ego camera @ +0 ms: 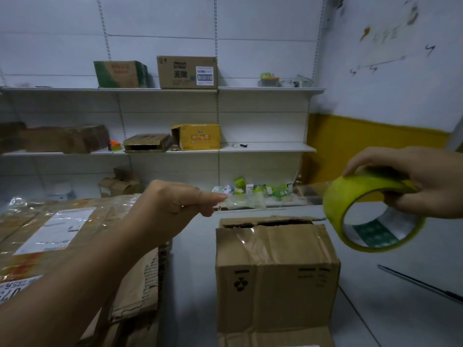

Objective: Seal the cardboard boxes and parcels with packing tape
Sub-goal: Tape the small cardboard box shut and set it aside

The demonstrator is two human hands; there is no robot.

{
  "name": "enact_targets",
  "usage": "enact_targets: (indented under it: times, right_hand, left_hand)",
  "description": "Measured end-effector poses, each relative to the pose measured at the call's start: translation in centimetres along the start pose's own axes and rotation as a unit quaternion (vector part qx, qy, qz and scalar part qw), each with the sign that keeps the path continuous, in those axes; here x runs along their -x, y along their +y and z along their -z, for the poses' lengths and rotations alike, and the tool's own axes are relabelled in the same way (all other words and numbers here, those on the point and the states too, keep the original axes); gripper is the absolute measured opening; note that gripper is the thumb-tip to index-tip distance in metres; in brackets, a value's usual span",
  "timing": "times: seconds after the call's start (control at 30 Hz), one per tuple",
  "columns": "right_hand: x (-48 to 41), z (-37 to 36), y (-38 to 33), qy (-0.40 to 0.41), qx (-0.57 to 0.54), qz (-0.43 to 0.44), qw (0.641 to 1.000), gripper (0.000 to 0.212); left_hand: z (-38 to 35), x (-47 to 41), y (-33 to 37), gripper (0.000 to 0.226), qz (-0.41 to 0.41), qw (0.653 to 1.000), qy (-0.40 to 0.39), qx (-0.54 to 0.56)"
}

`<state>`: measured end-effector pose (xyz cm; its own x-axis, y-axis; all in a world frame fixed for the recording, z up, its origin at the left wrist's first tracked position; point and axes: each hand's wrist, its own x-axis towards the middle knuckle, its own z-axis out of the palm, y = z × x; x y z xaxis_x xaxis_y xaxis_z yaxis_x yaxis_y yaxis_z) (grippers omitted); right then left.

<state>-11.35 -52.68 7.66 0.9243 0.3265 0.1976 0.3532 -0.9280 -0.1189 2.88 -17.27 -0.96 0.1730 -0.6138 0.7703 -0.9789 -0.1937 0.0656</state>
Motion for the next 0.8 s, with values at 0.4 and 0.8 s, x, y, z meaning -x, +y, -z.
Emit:
enact_targets:
  times: [0.4, 0.8]
  right_hand:
    - [-2.3, -1.2, -0.9, -0.11, 0.064, -0.013, 0.992, 0.06]
    - [-3.5, -0.5, -3.5, -0.182, 0.147, -0.037, 0.972, 0.074]
  left_hand:
    - [-3.1, 2.1, -0.5, 0.028, 0.041, 0.997, 0.037, -0.063]
    - [-1.2, 1.0, -0.8, 0.037, -0.059, 0.979, 0.06, -0.187]
